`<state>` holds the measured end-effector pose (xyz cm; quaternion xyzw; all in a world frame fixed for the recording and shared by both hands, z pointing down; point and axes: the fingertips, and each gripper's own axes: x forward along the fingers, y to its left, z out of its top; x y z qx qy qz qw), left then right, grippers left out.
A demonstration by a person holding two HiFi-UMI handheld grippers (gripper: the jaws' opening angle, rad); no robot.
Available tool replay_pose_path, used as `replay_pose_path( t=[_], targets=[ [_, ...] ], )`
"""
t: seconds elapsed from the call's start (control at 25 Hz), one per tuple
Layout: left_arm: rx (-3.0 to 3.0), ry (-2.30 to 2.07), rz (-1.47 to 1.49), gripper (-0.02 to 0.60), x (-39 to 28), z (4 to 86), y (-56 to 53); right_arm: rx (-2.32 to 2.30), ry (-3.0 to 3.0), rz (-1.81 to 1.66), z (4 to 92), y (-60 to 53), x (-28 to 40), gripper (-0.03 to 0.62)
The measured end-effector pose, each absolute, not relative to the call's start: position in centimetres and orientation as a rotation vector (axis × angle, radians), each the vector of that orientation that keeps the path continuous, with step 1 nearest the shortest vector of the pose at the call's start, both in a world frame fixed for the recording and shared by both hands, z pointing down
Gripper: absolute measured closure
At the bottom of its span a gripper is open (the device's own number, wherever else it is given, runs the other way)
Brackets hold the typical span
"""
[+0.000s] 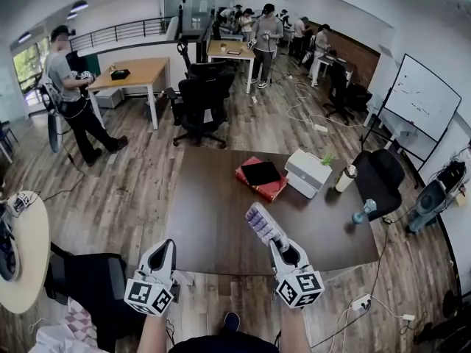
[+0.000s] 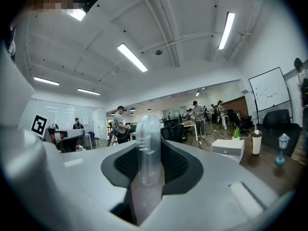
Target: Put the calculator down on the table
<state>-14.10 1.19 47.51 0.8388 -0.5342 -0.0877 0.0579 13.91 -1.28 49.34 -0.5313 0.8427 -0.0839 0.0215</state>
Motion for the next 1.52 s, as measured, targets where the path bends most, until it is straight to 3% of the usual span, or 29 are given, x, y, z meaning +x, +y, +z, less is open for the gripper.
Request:
replay_pose_path(
  t=[0.76, 1.52],
  targets=[
    [2.534, -1.675, -0.222, 0.584, -12.3, 47.1, -9.8, -1.577, 2.615, -0.388, 50.8, -13.3, 14.9, 0.478],
    [2.639, -1.561, -0.221, 0.584, -18.8, 46.2, -22.8, -1.686, 2.566, -0.340, 49.7, -23.1, 7.7, 0.477]
  ],
)
